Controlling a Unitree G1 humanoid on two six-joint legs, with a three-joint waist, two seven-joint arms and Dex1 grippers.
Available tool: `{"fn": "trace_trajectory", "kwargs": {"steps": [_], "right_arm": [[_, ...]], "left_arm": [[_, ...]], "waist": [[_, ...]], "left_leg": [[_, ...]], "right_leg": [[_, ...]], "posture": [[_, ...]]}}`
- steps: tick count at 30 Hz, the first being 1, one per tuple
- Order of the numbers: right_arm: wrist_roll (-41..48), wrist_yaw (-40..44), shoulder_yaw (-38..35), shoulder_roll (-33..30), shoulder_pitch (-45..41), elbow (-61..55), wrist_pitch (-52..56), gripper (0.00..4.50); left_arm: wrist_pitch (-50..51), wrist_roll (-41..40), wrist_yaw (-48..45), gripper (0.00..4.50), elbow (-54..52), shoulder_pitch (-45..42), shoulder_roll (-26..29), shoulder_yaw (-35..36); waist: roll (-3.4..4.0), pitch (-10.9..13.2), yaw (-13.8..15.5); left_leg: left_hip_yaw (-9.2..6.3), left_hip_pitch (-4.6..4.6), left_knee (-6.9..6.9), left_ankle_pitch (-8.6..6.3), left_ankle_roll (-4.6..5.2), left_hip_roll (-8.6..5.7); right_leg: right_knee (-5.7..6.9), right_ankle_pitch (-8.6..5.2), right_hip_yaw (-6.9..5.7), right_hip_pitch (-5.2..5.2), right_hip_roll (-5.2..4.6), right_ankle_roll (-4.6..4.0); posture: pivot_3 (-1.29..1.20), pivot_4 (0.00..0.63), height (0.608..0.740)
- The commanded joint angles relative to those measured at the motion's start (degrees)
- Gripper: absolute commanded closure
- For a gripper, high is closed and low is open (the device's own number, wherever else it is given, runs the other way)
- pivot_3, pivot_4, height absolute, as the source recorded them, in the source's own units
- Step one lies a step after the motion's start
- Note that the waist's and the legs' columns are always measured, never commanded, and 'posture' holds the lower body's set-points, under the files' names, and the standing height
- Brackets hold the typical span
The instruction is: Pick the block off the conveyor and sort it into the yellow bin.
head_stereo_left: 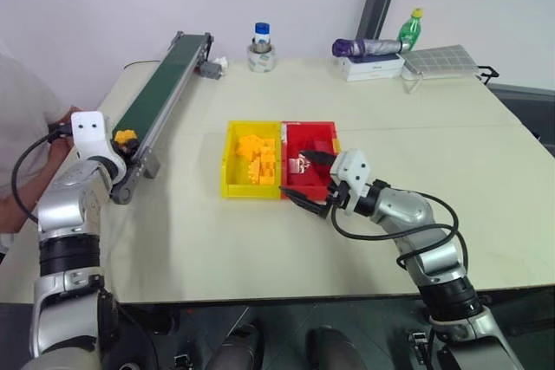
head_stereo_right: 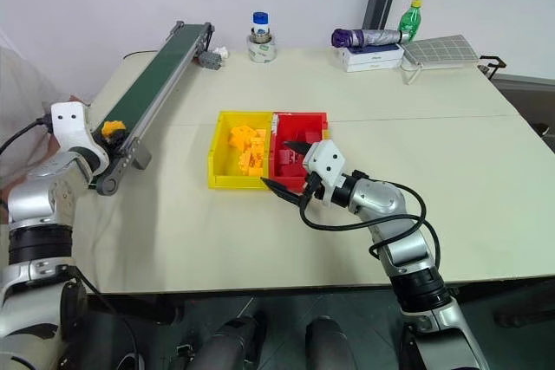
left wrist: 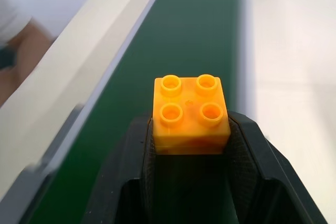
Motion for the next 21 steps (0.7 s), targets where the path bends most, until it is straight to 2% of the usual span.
{"fn": "trace_trajectory", "kwargs": {"steps": [1,5,11,13,17,18,21], "right_arm": [[0.39,0.08,-0.27,0.13,-0.83,-2.08,-0.48,0.00],[0.30,0.00,-0.29,0.30,-1.15,-1.70,-0.63,0.00],[-0.04,-0.62,-0.20,0.57,-0.85,-2.01,-0.70,0.00],[-0.10,-0.92,-0.39,0.40,-0.64,-2.65,-0.38,0.00],[0.07,-1.23,-1.18,-0.51,0.16,-3.52,-0.16,0.00],[0.12,-1.30,-1.22,-0.63,0.30,-3.64,-0.14,0.00],[0.18,-1.74,-1.02,-0.58,0.58,-3.93,-0.12,0.00]], "left_arm": [[0.16,-7.47,-7.73,3.24,-11.73,-0.63,-2.27,-1.65],[0.77,-7.66,-12.92,3.24,-16.26,0.65,-4.06,-8.89],[-3.33,-1.91,-11.28,3.24,-10.02,-2.54,-9.89,-16.66],[-2.65,-3.59,-12.01,2.14,-9.02,-3.10,-11.87,-16.27],[-6.02,-2.82,-13.23,0.15,-9.03,-3.18,-12.30,-16.16],[-5.86,-3.46,-13.93,0.03,-9.47,-3.14,-12.12,-15.87],[-7.18,-3.75,-16.26,0.03,-11.63,-1.71,-9.38,-14.73]], "waist": [[0.00,0.00,0.01],[0.00,0.00,-0.38],[0.00,0.00,-0.27],[0.00,0.00,-0.23],[0.00,0.00,-0.29],[0.00,0.00,-0.29],[0.00,0.00,-0.37]], "left_leg": [[0.00,0.00,0.02,0.00,0.00,-0.01],[0.02,0.01,0.03,0.00,0.00,-0.02],[0.02,0.06,0.02,0.02,0.01,0.01],[0.03,0.06,0.04,0.02,0.01,0.00],[0.03,0.06,0.03,0.01,0.02,0.00],[0.03,0.05,0.03,0.01,0.02,0.00],[0.03,0.06,0.03,0.02,0.02,0.00]], "right_leg": [[-0.01,0.00,0.00,0.02,-0.01,0.00],[0.00,0.00,0.02,0.03,-0.01,-0.01],[0.08,0.00,0.04,0.03,0.02,0.00],[0.08,0.00,0.04,0.04,0.01,0.00],[0.06,0.00,0.04,0.03,0.01,0.00],[0.06,0.00,0.04,0.02,0.01,0.00],[0.07,0.00,0.03,0.02,0.01,0.00]], "posture": [[0.00,0.150,0.740],[0.00,0.150,0.740],[0.00,0.150,0.740],[0.00,0.150,0.740],[0.00,0.150,0.740],[0.00,0.150,0.740],[0.00,0.150,0.740]]}}
